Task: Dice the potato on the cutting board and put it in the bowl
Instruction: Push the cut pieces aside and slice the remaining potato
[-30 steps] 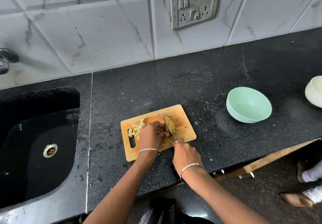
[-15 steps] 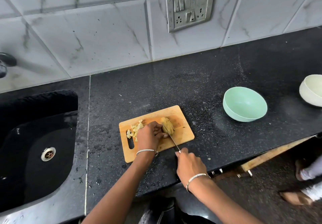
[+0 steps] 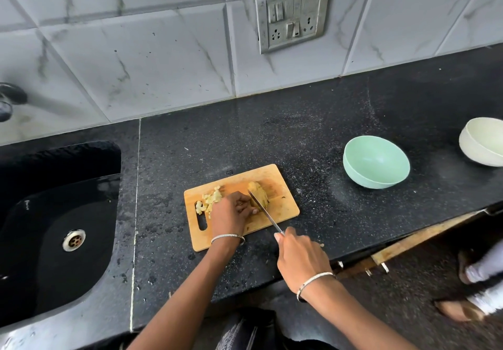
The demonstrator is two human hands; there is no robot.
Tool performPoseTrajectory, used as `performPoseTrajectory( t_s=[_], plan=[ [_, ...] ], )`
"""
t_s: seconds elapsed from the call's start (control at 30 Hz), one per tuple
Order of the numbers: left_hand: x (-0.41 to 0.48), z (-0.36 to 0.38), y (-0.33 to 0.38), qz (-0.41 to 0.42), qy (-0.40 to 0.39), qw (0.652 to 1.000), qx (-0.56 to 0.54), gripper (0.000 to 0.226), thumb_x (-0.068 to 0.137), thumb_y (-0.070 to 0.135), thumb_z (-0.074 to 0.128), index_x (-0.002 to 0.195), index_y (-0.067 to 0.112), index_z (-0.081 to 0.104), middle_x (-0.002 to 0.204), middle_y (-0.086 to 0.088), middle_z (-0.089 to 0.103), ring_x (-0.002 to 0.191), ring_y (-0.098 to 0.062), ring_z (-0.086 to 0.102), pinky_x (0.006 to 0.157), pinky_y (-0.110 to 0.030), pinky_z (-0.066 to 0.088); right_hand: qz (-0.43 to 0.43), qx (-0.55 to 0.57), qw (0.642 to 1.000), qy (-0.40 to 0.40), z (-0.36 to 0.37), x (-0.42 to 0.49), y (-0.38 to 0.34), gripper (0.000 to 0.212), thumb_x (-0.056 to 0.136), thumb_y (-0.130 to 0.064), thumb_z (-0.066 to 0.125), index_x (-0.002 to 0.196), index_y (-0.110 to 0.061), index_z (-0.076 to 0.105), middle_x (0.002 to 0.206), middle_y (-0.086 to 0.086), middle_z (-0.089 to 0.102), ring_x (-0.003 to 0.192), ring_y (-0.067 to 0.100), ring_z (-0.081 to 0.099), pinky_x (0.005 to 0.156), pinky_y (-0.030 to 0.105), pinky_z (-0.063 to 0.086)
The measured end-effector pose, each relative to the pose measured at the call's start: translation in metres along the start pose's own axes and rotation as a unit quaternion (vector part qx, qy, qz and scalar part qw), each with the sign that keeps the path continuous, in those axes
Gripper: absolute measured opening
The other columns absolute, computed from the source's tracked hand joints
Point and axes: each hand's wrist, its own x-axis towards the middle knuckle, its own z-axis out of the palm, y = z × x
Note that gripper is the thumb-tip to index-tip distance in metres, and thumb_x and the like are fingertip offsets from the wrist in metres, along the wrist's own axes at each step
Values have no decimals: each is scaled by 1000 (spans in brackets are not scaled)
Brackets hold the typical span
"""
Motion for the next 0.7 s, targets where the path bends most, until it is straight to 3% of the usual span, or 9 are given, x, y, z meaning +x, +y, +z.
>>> performPoseTrajectory(
  t_s=[0.07,0.17,0.3,0.43,0.57,0.63,0.7],
  plan=[
    [-1,1,0,1,9,1000,9,20,76,11,80,93,19,71,77,11,73,72,3,68,75,-21,57,-3,-13,1000,8,6,2,-1,36,105,-39,21,109,-15,47,104,10,68,97,32,67,63,36,37],
    [-3,1,3,6,26,999,29,18,77,11,79,92,17,73,73,14,70,65,13,59,68,-5,49,-6,-32,999,14,9,2,-4,33,106,-37,20,110,-15,45,104,9,69,98,31,68,61,35,38],
    [-4,2,4,-1,24,999,31,17,77,9,78,93,15,74,73,13,70,69,6,65,73,-12,52,0,-42,999,-6,14,4,-5,32,106,-35,20,111,-14,43,106,10,69,100,31,67,61,35,40],
    [-6,2,7,-2,27,998,55,15,78,11,78,92,17,76,77,10,73,63,11,58,65,-1,43,4,-46,999,-5,16,9,-8,32,107,-35,21,113,-12,44,107,10,68,102,31,67,66,37,49],
    [-8,0,11,1,30,996,88,13,79,14,76,89,22,77,81,8,75,76,-8,68,69,-17,49,3,-48,999,4,16,10,-11,29,107,-33,22,112,-13,43,106,8,69,101,29,68,69,37,52],
    [-8,0,13,4,33,994,104,15,79,13,74,90,23,77,83,5,75,78,-13,69,69,-19,47,7,-57,998,32,21,10,-11,26,106,-35,34,107,-13,47,95,9,71,90,27,71,62,35,52],
    [-9,-1,15,9,40,992,124,17,80,12,73,92,24,77,84,3,75,80,-17,69,68,-20,45,8,-78,996,30,21,9,-13,27,88,-35,69,85,-13,56,61,8,66,54,24,68,39,30,46]
  ],
)
